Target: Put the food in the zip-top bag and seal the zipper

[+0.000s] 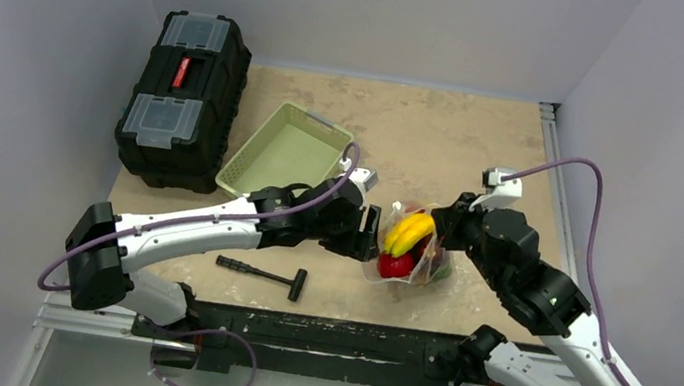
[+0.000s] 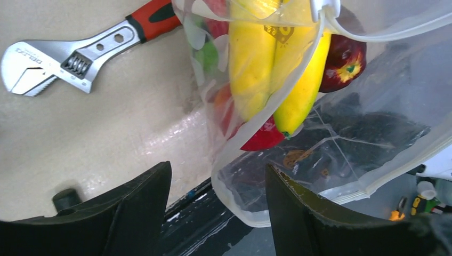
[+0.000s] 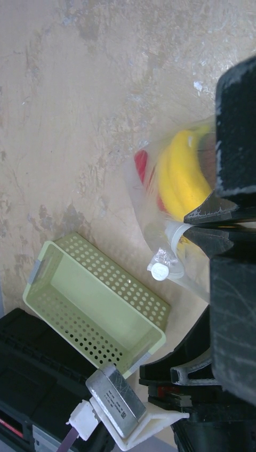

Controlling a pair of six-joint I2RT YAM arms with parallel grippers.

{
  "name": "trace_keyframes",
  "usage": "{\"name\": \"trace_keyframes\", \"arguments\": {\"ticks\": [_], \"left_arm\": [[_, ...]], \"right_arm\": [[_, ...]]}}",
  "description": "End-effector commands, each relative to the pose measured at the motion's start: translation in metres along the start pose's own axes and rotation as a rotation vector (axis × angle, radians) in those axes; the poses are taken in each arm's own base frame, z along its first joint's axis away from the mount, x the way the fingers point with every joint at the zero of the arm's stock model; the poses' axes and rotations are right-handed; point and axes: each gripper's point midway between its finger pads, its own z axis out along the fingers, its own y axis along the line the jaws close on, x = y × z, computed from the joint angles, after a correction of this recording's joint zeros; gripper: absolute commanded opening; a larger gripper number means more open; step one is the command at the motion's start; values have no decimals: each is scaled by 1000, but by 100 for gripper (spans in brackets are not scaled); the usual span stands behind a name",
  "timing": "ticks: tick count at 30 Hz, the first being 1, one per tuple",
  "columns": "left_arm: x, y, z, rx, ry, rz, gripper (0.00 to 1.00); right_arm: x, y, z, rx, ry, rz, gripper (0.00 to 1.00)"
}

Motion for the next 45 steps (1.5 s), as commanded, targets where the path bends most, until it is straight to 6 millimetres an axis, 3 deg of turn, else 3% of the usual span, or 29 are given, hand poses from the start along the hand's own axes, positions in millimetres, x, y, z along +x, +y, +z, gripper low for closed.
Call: {"name": "trace_keyframes", "arguments": {"ticks": [1,3,6,9,14,15,20,24,28,32,34,39,42,45], "left_arm": [[-10,-37,-6,169,-58,-24,65],[-7,-37,-3,169,-53,-22,64],[-6,-36,3,150,-37,-16,53],[-11,-38,6,140,-41,13,38],[-21,-40,2,116,-57,65,2],[-24,-42,0,121,-64,79,0],[-40,-53,-25,139,-66,179,0],[-41,-65,-50,206,-38,265,0],[-34,-64,-64,236,3,281,0],[-20,-52,-63,219,41,281,0],[-17,-42,-61,189,44,261,0],[-14,-34,-62,221,0,304,0],[-14,-21,-60,190,-6,358,0],[-20,-10,-62,153,-19,368,0]], "right_arm": [[-14,1,-6,-5,-55,20,0],[-14,0,-6,-3,-56,20,0],[-13,0,-6,-3,-51,16,0],[-14,0,-6,1,-48,6,0],[-16,-1,-9,7,-35,-17,0],[-16,-2,-10,9,-27,-24,0],[-17,14,-21,-87,23,-108,0],[-3,57,-40,-371,133,-215,3],[24,103,-64,-706,242,-246,22],[36,127,-65,-846,290,-186,36],[36,129,-52,-813,287,-147,37],[34,105,-13,-573,260,-96,42],[35,98,-8,-519,275,-94,41],[24,93,-13,-478,244,-73,41]]}}
